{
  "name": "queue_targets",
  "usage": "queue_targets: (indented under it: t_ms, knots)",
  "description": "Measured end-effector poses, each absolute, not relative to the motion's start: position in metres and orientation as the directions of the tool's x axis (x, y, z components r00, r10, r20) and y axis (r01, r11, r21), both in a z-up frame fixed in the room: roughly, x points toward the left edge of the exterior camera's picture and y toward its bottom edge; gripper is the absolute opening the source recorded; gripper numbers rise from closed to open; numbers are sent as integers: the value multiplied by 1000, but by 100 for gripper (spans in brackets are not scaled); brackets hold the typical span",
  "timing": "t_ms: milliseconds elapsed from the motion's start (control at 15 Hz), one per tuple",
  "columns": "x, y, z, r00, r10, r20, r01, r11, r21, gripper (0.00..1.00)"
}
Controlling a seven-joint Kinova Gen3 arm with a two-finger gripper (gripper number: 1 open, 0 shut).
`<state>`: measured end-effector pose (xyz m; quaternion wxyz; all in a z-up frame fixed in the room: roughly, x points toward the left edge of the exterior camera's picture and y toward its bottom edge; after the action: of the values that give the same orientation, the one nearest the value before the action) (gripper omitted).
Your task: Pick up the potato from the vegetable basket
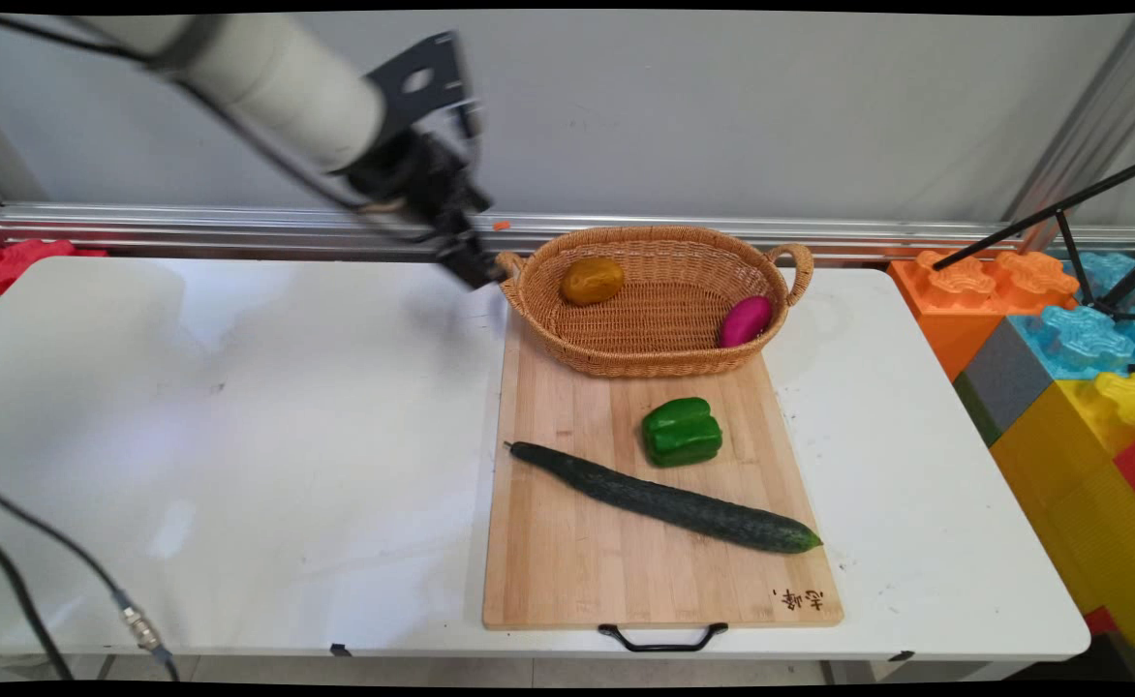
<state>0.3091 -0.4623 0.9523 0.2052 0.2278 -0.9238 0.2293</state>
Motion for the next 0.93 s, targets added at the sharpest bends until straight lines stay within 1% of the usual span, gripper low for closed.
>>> queue_targets:
  t_ms: [200,333,733,933]
  knots:
    - [270,-501,948,-796,-331,506,-547,752,-368,100]
    - [255,-526,936,-785,-356,507,-573,730,-373,100]
    - [244,-593,877,-759,-456,464,-632,685,-363,100]
    - [240,-616,852,-747,-484,455,-649,678,-344,100]
